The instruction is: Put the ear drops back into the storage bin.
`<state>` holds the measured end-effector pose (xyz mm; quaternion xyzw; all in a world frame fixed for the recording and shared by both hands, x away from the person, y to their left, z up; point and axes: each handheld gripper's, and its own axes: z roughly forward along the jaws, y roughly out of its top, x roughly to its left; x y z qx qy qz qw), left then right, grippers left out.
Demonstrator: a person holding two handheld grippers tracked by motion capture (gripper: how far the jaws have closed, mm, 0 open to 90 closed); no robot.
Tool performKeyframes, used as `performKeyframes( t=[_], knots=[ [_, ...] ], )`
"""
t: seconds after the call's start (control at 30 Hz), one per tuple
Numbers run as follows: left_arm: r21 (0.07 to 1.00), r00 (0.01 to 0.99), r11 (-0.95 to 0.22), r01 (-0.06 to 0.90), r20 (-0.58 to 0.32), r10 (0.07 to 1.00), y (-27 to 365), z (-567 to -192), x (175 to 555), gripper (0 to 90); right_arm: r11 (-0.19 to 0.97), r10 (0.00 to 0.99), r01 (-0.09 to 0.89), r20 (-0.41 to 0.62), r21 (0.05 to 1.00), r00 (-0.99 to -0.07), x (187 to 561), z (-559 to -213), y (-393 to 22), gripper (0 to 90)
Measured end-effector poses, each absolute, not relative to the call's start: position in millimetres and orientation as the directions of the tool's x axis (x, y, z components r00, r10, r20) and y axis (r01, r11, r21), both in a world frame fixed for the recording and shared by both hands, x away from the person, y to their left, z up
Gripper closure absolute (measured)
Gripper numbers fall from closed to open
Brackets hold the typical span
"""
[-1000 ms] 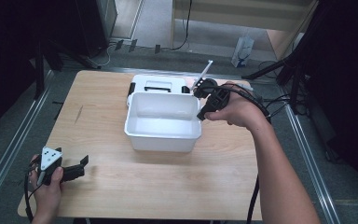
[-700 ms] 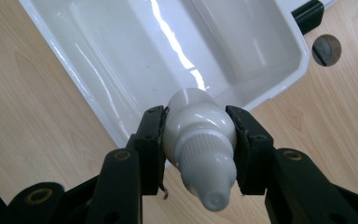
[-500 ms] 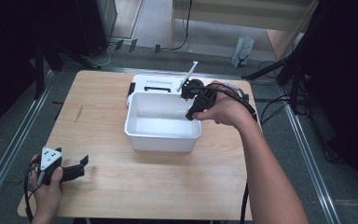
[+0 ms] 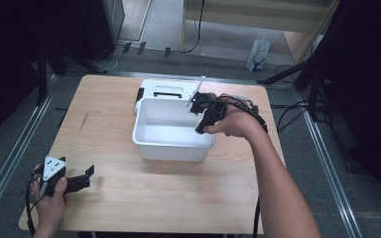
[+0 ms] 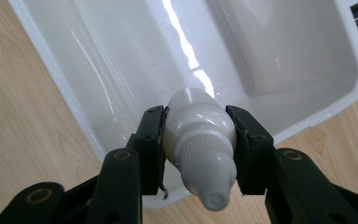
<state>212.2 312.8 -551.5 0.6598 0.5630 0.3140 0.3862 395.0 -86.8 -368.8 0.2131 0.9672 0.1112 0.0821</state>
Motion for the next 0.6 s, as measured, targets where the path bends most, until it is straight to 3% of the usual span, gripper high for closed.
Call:
performKeyframes(
  t=[0.6],
  knots=[
    [0.862, 0.166, -0.068, 0.502, -0.019, 0.986, 312, -551, 212, 0.4, 0.956, 0.276, 0.243, -0.221, 0.164, -0.935, 400, -407, -85, 60.1]
  ],
)
